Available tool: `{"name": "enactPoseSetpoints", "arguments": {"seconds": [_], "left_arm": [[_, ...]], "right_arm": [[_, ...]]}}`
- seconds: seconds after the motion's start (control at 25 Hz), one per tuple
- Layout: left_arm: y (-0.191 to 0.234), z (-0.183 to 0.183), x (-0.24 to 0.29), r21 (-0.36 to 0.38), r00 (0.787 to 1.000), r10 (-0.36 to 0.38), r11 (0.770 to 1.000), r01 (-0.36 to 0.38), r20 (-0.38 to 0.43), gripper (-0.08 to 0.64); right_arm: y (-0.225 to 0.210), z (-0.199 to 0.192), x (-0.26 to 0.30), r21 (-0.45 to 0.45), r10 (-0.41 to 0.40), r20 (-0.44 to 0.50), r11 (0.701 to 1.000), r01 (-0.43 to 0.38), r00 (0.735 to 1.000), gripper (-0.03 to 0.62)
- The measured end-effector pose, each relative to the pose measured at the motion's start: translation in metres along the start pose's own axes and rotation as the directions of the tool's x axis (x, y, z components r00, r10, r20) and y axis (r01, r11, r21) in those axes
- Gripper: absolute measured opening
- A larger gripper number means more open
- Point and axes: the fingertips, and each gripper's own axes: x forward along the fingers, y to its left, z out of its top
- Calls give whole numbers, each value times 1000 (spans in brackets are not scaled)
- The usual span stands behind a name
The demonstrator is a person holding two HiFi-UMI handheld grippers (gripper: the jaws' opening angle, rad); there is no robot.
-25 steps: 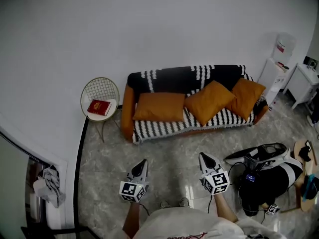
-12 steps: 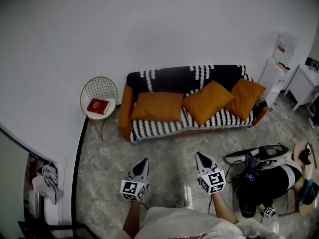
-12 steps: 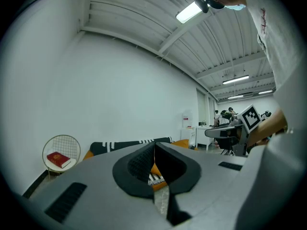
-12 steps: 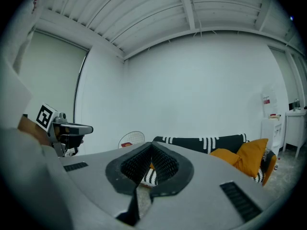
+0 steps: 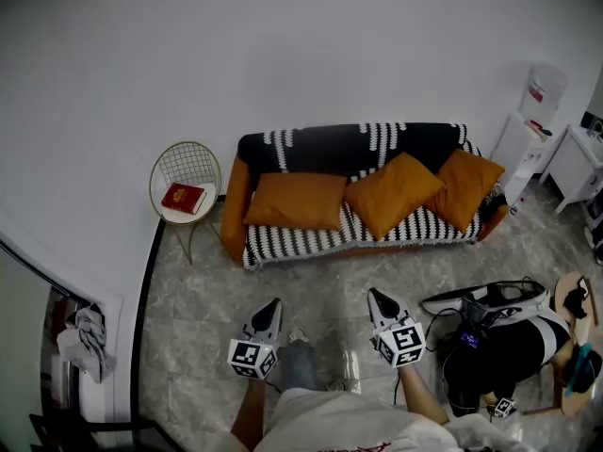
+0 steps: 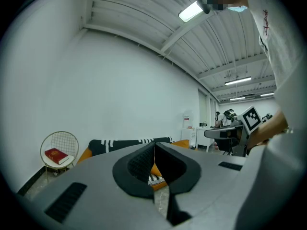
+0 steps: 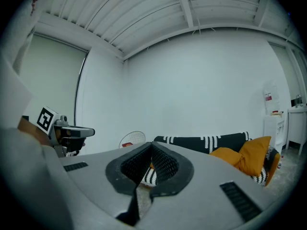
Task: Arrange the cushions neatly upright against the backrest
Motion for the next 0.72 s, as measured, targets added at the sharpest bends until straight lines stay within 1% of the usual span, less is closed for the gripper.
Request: {"name": "enactPoseSetpoints", "arguments": {"seconds": [0.32,0.52,0.72], "left_arm": [[28,-1,30,1,1000,-4,1000,4,10,31],[51,-1,70,-6,1000,-15,1000,15,13,31],[92,6,115,-8,999,-32,999,33,23,31]], "right_arm": [[-4,4,42,-16,19,8,1000,-19,1000,26],[-20,6,82,-23,22,5,999,-22,1000,26],[-34,14,141,-35,16,3,999,-16,1000,26]]}}
